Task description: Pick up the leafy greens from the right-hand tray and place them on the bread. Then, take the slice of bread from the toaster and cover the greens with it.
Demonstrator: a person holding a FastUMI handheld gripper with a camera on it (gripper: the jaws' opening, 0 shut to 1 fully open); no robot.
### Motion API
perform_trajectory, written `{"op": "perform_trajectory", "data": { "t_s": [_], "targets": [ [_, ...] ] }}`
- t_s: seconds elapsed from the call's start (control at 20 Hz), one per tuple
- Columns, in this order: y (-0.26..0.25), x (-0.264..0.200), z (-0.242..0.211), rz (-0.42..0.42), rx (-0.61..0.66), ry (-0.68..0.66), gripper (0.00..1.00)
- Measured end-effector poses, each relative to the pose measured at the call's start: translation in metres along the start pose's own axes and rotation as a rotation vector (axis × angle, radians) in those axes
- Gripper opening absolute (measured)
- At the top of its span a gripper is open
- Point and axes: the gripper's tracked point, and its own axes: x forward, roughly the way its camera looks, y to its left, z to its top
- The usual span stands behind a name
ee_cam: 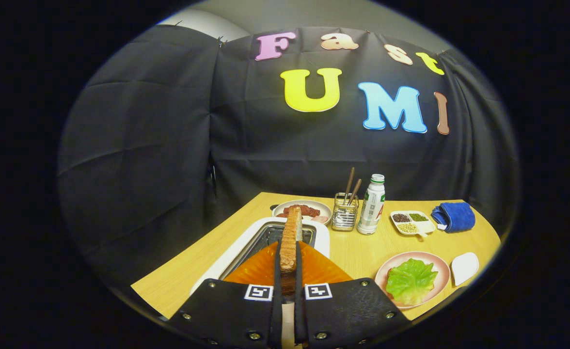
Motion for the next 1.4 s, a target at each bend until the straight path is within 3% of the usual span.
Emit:
{"op": "perform_trajectory", "data": {
  "t_s": [0.6, 0.85, 1.4],
  "targets": [
    [-0.036, -0.035, 0.056, 0.033, 0.142, -0.118, 0.10],
    [-0.091, -0.043, 0.060, -0.078, 0.149, -0.144, 0.10],
    [-0.236, -0.043, -0.025, -0.301, 0.262, 0.015, 0.10]
  ]
}}
